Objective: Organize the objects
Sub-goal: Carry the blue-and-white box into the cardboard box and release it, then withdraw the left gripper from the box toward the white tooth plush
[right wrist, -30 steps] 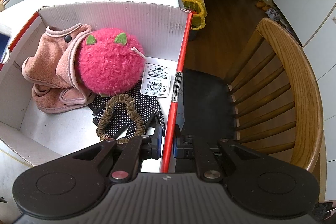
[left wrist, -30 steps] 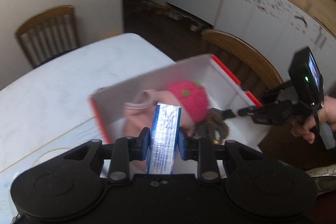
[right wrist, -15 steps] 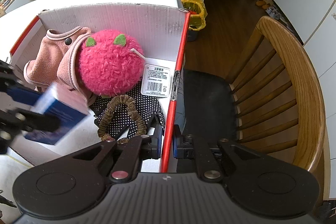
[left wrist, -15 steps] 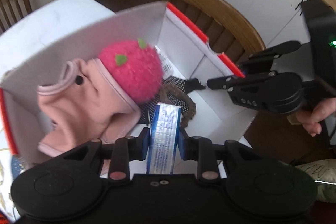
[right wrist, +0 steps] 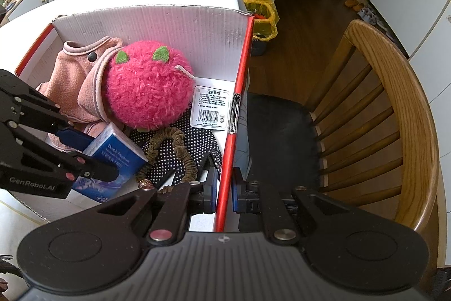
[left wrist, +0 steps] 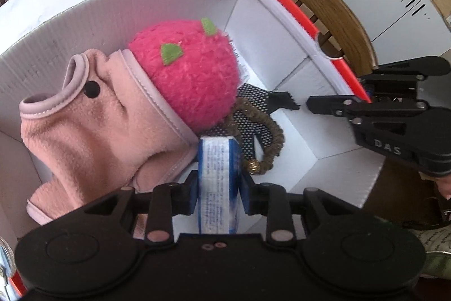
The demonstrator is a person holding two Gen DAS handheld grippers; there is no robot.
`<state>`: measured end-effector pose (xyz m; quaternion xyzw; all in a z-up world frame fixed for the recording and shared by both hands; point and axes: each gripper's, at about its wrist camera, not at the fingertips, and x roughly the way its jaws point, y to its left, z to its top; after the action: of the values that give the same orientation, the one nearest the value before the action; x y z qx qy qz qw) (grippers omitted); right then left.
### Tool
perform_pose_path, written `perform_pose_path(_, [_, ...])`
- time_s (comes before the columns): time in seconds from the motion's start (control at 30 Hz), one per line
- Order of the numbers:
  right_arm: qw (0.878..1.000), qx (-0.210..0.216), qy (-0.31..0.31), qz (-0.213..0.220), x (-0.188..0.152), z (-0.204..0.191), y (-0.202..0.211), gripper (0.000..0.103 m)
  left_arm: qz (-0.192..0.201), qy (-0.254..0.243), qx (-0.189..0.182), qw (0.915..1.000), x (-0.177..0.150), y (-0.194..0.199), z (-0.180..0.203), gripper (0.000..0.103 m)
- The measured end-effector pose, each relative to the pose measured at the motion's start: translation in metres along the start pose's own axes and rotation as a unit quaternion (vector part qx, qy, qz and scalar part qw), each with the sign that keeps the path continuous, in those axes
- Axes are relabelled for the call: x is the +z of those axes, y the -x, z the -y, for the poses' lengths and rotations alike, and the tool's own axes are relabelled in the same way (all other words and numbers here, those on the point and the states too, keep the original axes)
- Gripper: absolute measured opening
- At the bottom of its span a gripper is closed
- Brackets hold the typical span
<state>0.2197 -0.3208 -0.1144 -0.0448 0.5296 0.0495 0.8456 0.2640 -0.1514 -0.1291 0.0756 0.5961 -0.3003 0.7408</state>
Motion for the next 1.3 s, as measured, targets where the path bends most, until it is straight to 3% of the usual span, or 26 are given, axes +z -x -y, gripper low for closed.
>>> perform_pose_path(0.2, [1.000,0.000,0.000,-0.001,0.000,0.000,0.000,0.010,0.000,0.000,0.009,1.0000,0.001,-0.001,-0.001,0.034])
perform_pose_path(0.33, [1.000,0.000,0.000,-0.001,0.000,0.000,0.000,0.010,0.010,-0.005,0.032,0.9994,-0.003,0.007,-0.002,0.050])
perform_pose_path(0.53, [1.000,-0.001,0.000,-0.001,0.000,-0.001,0.000,0.010,0.033,0.010,0.040,0.9986,-0.010,0.025,-0.010,0.058])
perform_pose_path(0.77, [1.000,-0.004,0.004,-0.002,0.000,-0.001,0.000,0.010,0.077,0.027,0.050,0.9954,-0.022,0.056,-0.012,0.060])
perform_pose_path(1.03, [1.000,-0.007,0.008,-0.003,0.000,-0.004,0.000,0.010,0.140,0.057,0.074,0.9858,-0.042,0.108,-0.024,0.062])
perform_pose_path(1.3, [1.000,-0.009,0.005,-0.003,0.001,-0.005,0.001,0.010,0.177,0.114,0.120,0.9701,-0.076,0.152,-0.052,0.067])
